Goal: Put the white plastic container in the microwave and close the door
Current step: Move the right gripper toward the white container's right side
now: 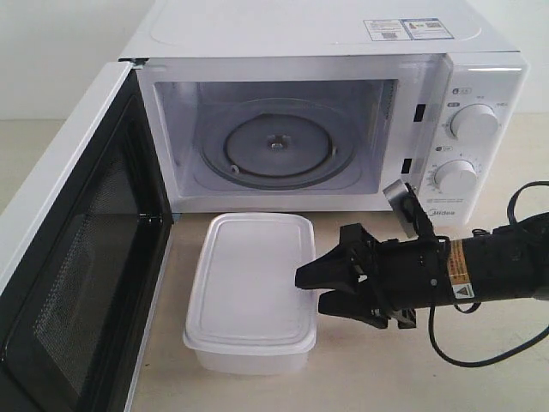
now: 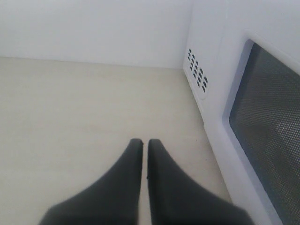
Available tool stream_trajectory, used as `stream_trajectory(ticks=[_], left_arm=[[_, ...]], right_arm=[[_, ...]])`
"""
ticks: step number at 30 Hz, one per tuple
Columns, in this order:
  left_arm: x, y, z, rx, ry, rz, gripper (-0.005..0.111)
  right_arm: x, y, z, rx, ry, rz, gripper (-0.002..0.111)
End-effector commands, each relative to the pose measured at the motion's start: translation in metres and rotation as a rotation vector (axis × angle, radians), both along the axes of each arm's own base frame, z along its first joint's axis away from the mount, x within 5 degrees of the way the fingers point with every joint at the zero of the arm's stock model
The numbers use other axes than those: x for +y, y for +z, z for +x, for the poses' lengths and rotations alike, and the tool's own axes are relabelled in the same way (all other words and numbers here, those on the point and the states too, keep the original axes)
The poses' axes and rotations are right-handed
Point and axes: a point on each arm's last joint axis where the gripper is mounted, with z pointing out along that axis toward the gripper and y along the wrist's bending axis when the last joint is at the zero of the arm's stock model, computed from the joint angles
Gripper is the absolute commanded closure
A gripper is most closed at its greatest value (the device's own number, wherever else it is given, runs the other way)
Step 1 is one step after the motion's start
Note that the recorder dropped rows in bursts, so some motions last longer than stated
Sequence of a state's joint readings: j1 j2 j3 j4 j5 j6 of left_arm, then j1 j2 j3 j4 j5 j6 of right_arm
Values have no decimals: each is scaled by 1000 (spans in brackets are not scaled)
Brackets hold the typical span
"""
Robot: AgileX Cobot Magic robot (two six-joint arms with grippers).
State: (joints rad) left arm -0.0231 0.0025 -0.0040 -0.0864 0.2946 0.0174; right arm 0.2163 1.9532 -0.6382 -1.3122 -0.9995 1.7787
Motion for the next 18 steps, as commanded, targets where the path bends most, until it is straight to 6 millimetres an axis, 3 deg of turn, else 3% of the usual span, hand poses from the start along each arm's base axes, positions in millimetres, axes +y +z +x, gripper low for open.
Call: stream_trajectory(ticks=[1, 18], left_arm=[[0, -1, 0, 3, 2, 3, 102], [0, -1, 0, 3, 2, 3, 102]], right_arm=[[0, -2, -5, 31, 55, -28, 56], [3, 3, 5, 51, 57, -32, 56]])
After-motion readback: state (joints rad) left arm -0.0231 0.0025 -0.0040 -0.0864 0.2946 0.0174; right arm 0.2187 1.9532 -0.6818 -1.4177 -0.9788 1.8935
